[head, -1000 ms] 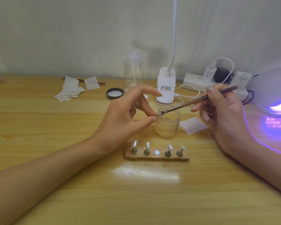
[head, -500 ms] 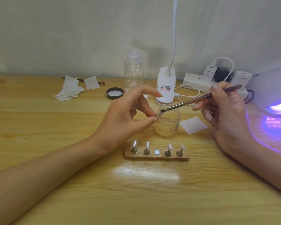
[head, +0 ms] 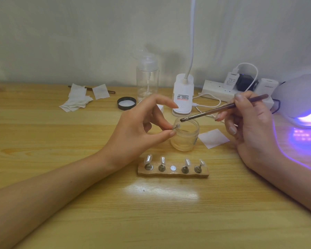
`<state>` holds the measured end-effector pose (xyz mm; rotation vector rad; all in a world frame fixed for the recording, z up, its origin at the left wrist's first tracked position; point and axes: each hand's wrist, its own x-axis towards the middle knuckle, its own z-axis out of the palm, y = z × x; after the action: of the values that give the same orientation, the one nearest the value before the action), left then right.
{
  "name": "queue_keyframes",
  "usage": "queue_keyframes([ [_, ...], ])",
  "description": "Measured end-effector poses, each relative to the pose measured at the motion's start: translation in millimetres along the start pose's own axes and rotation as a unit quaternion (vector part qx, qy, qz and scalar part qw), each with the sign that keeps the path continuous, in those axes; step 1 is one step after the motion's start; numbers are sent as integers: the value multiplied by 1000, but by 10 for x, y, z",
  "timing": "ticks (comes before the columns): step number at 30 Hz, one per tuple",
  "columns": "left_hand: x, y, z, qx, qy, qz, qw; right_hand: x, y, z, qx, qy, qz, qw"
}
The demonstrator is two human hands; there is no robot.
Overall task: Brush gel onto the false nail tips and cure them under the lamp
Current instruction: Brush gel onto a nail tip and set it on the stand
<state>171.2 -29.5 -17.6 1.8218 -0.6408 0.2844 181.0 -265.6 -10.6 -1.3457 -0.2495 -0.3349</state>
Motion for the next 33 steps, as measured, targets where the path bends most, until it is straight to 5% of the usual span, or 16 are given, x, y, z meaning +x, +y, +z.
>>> queue_keyframes([
  [33, 4, -11, -2, -13, -2, -7, 1000, -7, -9, 5, -17, -5, 0, 1000],
])
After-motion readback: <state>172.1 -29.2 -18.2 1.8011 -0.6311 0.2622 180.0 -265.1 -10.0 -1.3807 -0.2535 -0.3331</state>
